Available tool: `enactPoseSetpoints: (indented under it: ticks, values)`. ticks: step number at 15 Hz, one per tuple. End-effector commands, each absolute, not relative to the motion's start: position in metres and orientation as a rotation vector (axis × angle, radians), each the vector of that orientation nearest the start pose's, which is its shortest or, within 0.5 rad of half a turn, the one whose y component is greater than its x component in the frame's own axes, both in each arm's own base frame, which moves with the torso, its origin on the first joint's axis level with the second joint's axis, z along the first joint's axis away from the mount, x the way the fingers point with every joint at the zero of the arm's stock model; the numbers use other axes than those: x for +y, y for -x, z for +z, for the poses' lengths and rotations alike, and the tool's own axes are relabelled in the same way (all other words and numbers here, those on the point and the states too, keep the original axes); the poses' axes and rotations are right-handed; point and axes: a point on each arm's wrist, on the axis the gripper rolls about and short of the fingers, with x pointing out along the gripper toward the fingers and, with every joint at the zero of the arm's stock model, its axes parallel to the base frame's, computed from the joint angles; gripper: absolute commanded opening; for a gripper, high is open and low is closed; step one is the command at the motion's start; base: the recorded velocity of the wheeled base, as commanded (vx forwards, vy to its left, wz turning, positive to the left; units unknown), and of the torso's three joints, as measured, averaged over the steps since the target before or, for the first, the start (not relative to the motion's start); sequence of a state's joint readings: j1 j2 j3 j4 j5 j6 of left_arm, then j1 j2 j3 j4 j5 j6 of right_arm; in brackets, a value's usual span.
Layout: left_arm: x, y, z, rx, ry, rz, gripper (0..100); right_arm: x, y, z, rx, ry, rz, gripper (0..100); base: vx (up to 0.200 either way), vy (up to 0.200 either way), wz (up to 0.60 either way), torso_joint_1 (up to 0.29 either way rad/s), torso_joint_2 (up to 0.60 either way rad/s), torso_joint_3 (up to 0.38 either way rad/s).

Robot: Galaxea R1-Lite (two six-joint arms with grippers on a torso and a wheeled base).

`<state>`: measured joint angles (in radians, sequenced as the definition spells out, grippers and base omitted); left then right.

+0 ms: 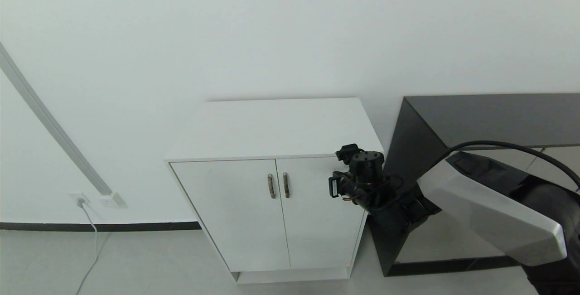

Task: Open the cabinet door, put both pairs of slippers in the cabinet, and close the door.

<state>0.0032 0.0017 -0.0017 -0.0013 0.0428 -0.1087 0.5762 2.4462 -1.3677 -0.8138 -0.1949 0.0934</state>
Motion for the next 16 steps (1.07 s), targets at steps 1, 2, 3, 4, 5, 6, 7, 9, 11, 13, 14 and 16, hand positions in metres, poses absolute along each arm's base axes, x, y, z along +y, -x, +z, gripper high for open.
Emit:
enactPoseSetpoints:
  ticks: [1,2,3,4,5,6,7,9,11,13,14,16]
  values:
    - [0.001,0.023,0.076,-0.004,0.109,0.046,0,0.255,-0.404,0.048,0.26,0.006,0.362,0,0.0,0.0,0.0,0.0,0.0,0.0]
    - [0.001,0.023,0.076,-0.004,0.109,0.046,0,0.255,-0.404,0.048,0.262,0.007,0.362,0,0.0,0.0,0.0,0.0,0.0,0.0]
    - [0.001,0.023,0.076,-0.004,0.109,0.046,0,0.255,-0.404,0.047,0.263,0.007,0.362,0,0.0,0.0,0.0,0.0,0.0,0.0]
    - [0.001,0.023,0.076,-0.004,0.109,0.046,0,0.255,-0.404,0.047,0.263,0.007,0.362,0,0.0,0.0,0.0,0.0,0.0,0.0]
    - [0.001,0.023,0.076,-0.004,0.109,0.046,0,0.254,-0.402,0.048,0.266,0.007,0.36,0,0.0,0.0,0.0,0.0,0.0,0.0]
    - [0.001,0.023,0.076,-0.004,0.109,0.046,0,0.251,-0.399,0.052,0.263,0.007,0.355,0,0.0,0.0,0.0,0.0,0.0,0.0]
    - [0.001,0.023,0.076,-0.004,0.109,0.046,0,0.248,-0.395,0.056,0.261,0.006,0.351,0,0.0,0.0,0.0,0.0,0.0,0.0]
    - [0.001,0.023,0.076,-0.004,0.109,0.047,0,0.24,-0.384,0.067,0.247,0.0,0.35,0,0.0,0.0,0.0,0.0,0.0,0.0]
    - [0.001,0.023,0.076,-0.004,0.11,0.047,0,0.228,-0.376,0.077,0.238,-0.005,0.337,0,0.0,0.0,0.0,0.0,0.0,0.0]
    - [0.001,0.023,0.076,-0.004,0.109,0.046,0,0.198,-0.36,0.09,0.234,-0.01,0.29,0,0.0,0.0,0.0,0.0,0.0,0.0]
    - [0.001,0.023,0.076,-0.004,0.109,0.047,0,0.183,-0.355,0.095,0.229,-0.013,0.263,0,0.0,0.0,0.0,0.0,0.0,0.0]
    - [0.001,0.023,0.076,-0.004,0.109,0.047,0,0.156,-0.347,0.103,0.233,-0.018,0.211,0,0.0,0.0,0.0,0.0,0.0,0.0]
